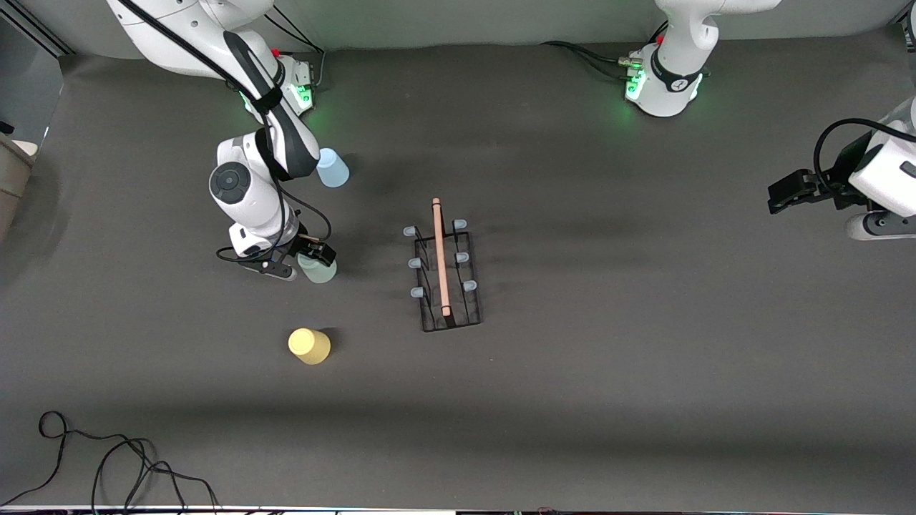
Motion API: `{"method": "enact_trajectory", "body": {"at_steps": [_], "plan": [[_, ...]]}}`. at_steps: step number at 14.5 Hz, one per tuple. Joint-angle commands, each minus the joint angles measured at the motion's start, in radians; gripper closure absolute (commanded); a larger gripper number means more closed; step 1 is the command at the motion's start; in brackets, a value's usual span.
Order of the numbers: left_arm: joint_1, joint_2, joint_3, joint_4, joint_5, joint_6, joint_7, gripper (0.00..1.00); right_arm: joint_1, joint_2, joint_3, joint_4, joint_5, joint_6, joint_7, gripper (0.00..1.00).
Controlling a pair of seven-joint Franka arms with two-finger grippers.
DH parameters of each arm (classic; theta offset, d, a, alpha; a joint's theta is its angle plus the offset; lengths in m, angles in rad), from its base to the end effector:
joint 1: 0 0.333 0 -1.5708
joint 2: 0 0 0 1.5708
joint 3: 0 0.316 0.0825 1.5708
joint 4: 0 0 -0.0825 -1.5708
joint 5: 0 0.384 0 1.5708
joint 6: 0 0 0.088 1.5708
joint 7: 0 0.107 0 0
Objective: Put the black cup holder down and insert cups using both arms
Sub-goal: 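Grasp the pale green cup with the right gripper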
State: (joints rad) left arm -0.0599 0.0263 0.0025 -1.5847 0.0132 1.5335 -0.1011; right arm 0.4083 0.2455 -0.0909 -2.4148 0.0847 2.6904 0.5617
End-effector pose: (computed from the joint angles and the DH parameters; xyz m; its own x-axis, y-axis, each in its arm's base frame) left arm 0.5564 -0.0305 0.6002 0.9961 0.0443 -0.0757 0.0429 -0.9989 -0.0210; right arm 0.4753 0.1519 0.2135 0.9500 -0.3118 0.0173 -0.3112 -0.9498 -0.0312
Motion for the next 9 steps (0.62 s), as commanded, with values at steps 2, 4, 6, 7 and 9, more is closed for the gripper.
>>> {"method": "enact_trajectory", "body": {"at_steps": [2,4,6,7,9], "plan": [[-0.023,-0.011,0.022,0.006,-0.002,-0.01,0.015,0.0,0.01,-0.008,-0.004,0.013,0.017,0.008,0.008,1.0],[-0.018,-0.008,0.022,0.006,-0.009,-0.021,0.02,0.0,0.01,-0.041,-0.004,0.016,0.017,0.005,0.01,1.0],[-0.018,-0.008,0.022,0.005,-0.012,-0.021,0.024,0.0,0.01,-0.09,-0.006,0.068,0.023,-0.116,0.017,1.0],[-0.018,-0.008,0.022,0.005,-0.012,-0.021,0.035,0.0,0.009,-0.112,-0.007,0.123,0.055,-0.221,0.027,1.0],[-0.018,-0.006,0.021,0.002,-0.012,-0.021,0.034,0.0,0.012,-0.13,-0.01,0.265,0.113,-0.454,0.052,1.0]]}}
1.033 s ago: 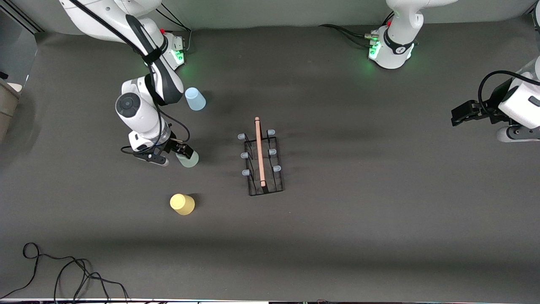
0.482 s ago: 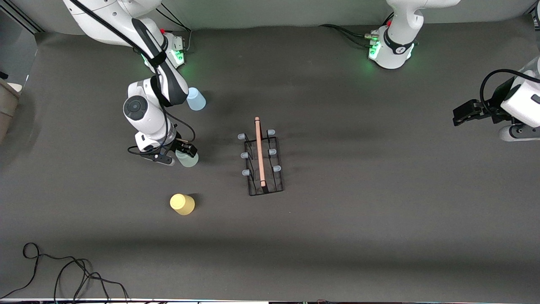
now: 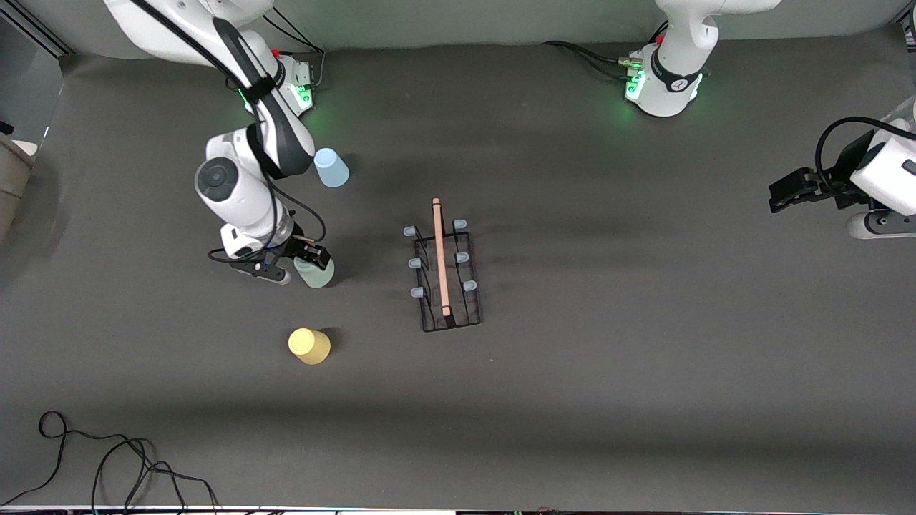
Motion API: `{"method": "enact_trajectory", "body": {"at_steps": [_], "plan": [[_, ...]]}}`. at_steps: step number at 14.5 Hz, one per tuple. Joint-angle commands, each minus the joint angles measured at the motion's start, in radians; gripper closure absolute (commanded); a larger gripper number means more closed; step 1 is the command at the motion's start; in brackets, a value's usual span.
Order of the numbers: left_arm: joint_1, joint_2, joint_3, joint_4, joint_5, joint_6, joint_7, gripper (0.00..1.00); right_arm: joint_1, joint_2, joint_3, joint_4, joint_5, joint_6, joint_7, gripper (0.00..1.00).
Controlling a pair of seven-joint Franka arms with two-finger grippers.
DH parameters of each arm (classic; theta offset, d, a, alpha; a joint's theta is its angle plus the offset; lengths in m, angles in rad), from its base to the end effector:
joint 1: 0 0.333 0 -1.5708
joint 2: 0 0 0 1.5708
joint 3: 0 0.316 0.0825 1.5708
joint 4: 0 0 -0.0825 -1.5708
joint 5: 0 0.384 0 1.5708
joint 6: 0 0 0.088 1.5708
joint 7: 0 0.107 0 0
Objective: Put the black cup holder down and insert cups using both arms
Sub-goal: 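Grasp the pale green cup with the right gripper, then lift the green cup and move it over the holder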
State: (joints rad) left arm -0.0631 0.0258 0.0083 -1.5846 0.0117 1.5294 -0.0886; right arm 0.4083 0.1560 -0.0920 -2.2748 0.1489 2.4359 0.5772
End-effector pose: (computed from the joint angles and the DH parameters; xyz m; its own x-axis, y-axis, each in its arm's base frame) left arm 0.5559 -0.0293 0.6002 0.9962 0.0345 -0.0795 0.0330 -0.9993 -0.0190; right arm 0.5057 0.1659 0.2890 0.9310 -0.3625 -0.0436 -0.3648 -0.9284 -0.0704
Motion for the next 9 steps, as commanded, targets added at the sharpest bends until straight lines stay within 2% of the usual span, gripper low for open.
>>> {"method": "enact_trajectory", "body": {"at_steps": [1,3,4,9], "plan": [[-0.014,-0.006,0.015,0.002,-0.01,-0.017,0.023,0.0,0.014,-0.041,-0.006,0.191,0.058,-0.277,0.073,1.0],[-0.015,-0.007,0.015,0.003,-0.001,-0.014,0.023,0.0,0.042,-0.027,0.011,0.28,0.058,-0.324,0.224,1.0],[-0.014,-0.009,0.015,0.006,0.001,-0.014,0.023,0.0,0.096,-0.015,0.012,0.309,0.06,-0.324,0.286,1.0],[-0.015,-0.009,0.013,0.006,0.001,-0.002,0.021,0.0,0.279,0.124,0.015,0.478,0.06,-0.311,0.59,1.0]]}}
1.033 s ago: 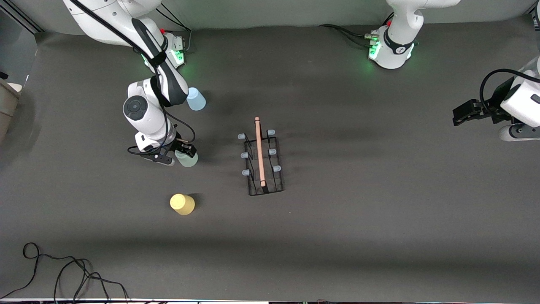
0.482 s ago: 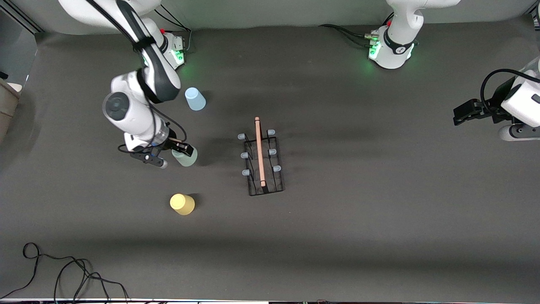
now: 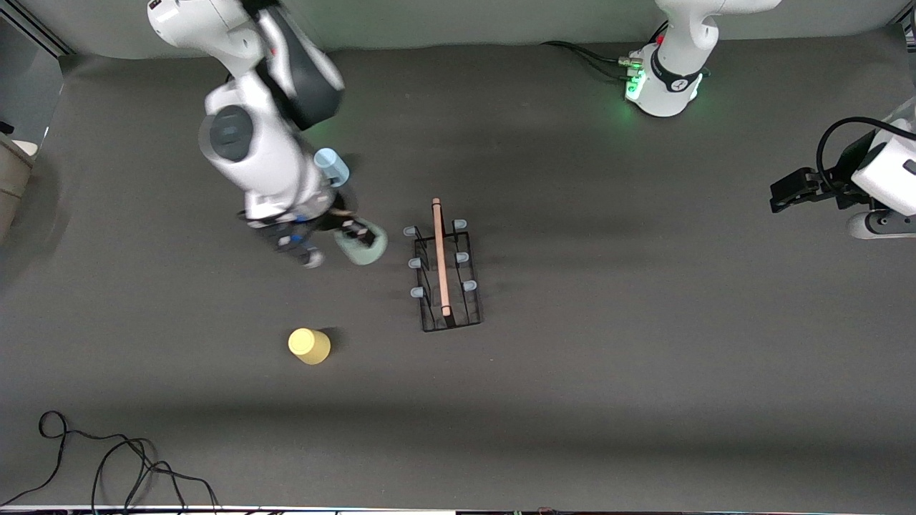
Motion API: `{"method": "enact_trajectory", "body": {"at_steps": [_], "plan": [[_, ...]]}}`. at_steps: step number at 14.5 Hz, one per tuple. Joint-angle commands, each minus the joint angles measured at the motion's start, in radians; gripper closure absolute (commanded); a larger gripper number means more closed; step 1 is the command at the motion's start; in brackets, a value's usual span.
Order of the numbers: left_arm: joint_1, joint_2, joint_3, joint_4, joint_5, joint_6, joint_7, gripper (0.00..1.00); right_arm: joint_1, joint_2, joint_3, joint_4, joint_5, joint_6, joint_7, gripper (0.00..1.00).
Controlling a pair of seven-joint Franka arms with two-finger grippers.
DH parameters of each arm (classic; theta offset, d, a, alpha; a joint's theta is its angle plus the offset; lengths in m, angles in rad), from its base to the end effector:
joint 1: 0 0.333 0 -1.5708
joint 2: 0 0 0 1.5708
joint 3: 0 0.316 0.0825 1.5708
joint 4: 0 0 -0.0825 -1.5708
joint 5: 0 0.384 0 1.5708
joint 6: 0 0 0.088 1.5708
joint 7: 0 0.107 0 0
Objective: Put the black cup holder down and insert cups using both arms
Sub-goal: 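Lift the green cup and move it over the holder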
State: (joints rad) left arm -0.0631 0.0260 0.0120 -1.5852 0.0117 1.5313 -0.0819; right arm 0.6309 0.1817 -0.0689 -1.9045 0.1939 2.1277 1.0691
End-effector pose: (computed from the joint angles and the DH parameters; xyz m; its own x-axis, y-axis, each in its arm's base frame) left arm 0.5562 -0.0272 0.6000 0.9964 0.0314 -0.0786 0.0301 -0.9994 -0.0185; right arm 0.5072 0.3314 0.4090 0.8202 -0.5594 -0.1197 -0.5707 -0.8144 -0.1051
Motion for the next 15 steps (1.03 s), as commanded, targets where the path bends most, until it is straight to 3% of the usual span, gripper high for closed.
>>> {"method": "enact_trajectory", "body": {"at_steps": [1,15], "plan": [[-0.018,-0.014,0.008,0.011,0.001,-0.006,0.014,0.0,0.082,0.116,-0.008,0.125,0.013,0.001,0.127,1.0],[-0.014,0.005,0.008,0.008,0.002,0.001,0.016,0.0,0.127,0.104,-0.011,0.009,-0.002,0.011,0.134,1.0]]}}
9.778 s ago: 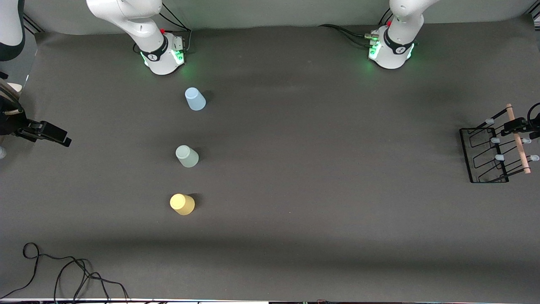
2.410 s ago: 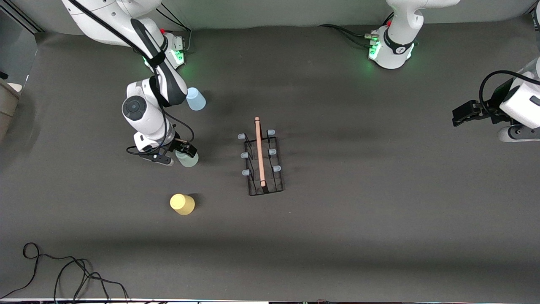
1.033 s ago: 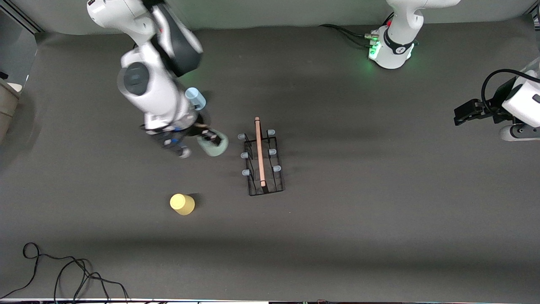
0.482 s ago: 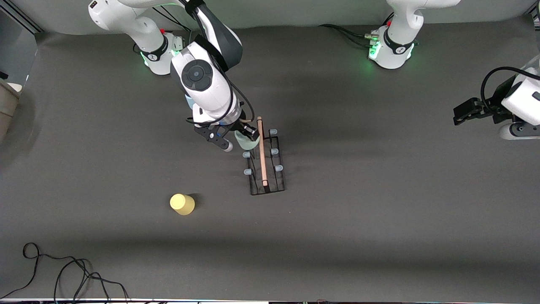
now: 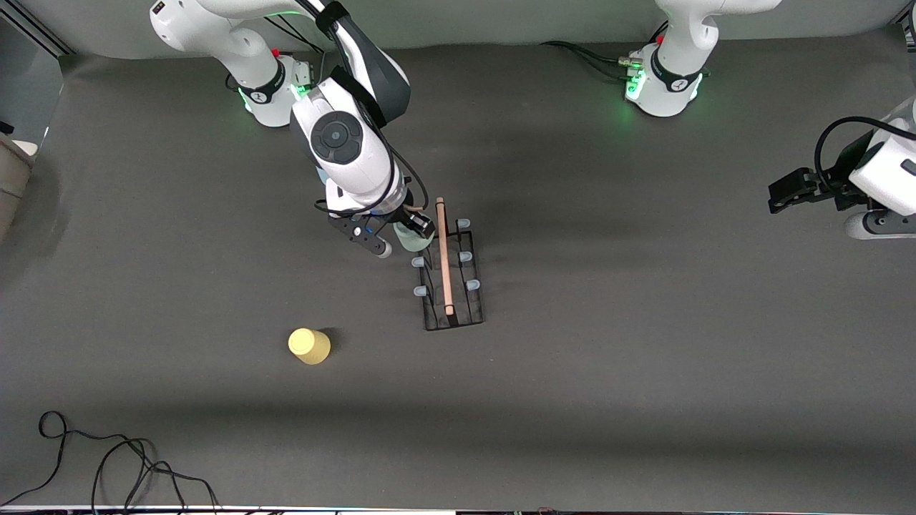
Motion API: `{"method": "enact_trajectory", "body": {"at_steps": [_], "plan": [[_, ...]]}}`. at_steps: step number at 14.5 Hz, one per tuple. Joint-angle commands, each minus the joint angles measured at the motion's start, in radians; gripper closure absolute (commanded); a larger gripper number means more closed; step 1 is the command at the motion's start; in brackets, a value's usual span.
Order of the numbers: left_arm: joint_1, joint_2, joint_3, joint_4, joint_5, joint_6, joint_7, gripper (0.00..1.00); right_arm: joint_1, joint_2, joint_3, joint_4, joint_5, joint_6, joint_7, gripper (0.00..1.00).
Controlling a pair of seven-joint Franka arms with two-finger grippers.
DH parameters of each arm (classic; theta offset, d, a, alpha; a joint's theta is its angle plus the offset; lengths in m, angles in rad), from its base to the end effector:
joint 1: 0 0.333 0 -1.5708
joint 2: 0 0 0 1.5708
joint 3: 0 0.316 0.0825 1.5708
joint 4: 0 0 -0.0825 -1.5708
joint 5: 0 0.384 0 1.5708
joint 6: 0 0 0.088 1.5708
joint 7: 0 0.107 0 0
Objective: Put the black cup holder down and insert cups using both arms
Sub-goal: 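Lower the green cup onto a holder peg and open the right gripper, then move the right gripper to the yellow cup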
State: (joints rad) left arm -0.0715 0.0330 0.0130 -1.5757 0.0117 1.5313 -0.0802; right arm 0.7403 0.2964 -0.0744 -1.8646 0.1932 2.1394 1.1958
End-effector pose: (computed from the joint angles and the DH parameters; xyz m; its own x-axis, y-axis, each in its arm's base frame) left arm 0.5583 -0.0315 0.6005 0.9968 0.0224 -0.0761 0.0210 -0.9996 -0.0183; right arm 0.4826 0.3929 0.3580 0.7997 -0.5842 -0.1385 -0.5926 -0.8051 -0.0256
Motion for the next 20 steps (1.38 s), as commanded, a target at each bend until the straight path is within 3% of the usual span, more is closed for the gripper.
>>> {"method": "enact_trajectory", "body": {"at_steps": [1,3,4,5,6,12,15,20], "plan": [[-0.005,-0.001,0.007,-0.003,0.001,0.001,0.014,0.0,0.017,-0.01,-0.005,-0.045,-0.001,0.005,0.005,1.0],[-0.008,0.001,0.007,-0.003,0.002,0.006,0.014,0.0,0.017,0.0,-0.004,-0.048,-0.001,0.007,0.005,1.0],[-0.007,0.002,0.007,-0.004,0.001,0.006,0.014,0.0,0.017,0.004,-0.004,-0.048,-0.001,0.007,0.004,0.82],[-0.007,0.002,0.007,-0.004,0.001,0.004,0.014,0.0,0.016,0.007,-0.004,-0.047,-0.001,0.007,0.004,0.31],[-0.007,0.002,0.007,-0.004,0.001,0.004,0.014,0.0,0.016,0.007,-0.005,-0.045,-0.001,0.008,0.004,0.01],[-0.007,0.002,0.007,-0.004,-0.007,0.003,0.014,0.0,-0.019,-0.006,-0.033,0.037,0.0,-0.036,-0.019,0.0],[-0.005,0.002,0.007,-0.004,-0.007,0.004,0.014,0.0,-0.102,-0.006,-0.062,0.07,0.009,-0.095,-0.267,0.0],[-0.005,0.004,0.007,-0.01,-0.009,0.007,0.014,0.0,-0.3,0.065,-0.068,0.116,0.014,-0.058,-0.632,0.0]]}}
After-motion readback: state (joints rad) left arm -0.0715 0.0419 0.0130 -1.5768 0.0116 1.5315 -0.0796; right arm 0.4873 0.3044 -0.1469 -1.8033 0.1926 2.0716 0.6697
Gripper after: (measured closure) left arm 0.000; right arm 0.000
